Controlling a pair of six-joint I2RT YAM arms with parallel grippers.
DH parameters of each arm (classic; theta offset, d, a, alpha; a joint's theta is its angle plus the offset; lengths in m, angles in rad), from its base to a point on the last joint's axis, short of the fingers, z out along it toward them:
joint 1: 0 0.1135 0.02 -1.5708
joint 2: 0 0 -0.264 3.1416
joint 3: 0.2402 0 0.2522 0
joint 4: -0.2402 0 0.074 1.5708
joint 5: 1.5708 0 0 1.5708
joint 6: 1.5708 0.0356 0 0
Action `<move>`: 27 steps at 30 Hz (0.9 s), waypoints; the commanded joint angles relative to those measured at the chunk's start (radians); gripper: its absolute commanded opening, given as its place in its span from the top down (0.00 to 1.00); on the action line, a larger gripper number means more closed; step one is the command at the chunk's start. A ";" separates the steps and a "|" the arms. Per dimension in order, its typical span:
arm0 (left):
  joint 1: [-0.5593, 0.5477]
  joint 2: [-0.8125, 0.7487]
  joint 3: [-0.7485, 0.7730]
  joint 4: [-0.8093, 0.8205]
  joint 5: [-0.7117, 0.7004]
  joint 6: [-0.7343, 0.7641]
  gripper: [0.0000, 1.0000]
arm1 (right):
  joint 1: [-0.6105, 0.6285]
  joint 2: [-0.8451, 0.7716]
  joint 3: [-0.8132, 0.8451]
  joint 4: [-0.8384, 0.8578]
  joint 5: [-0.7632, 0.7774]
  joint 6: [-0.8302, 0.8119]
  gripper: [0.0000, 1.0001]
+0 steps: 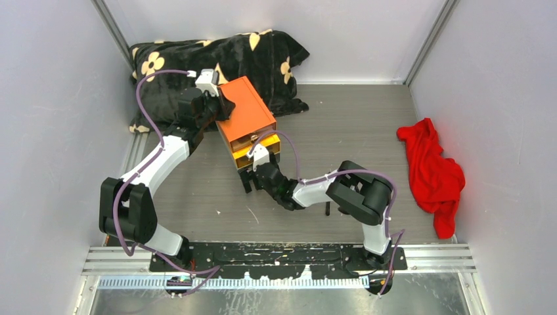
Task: Organize the makeup
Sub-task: Open the drawer in the storage box.
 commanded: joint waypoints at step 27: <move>0.008 0.061 -0.059 -0.249 -0.036 0.035 1.00 | -0.007 -0.012 0.095 0.022 0.006 -0.025 0.79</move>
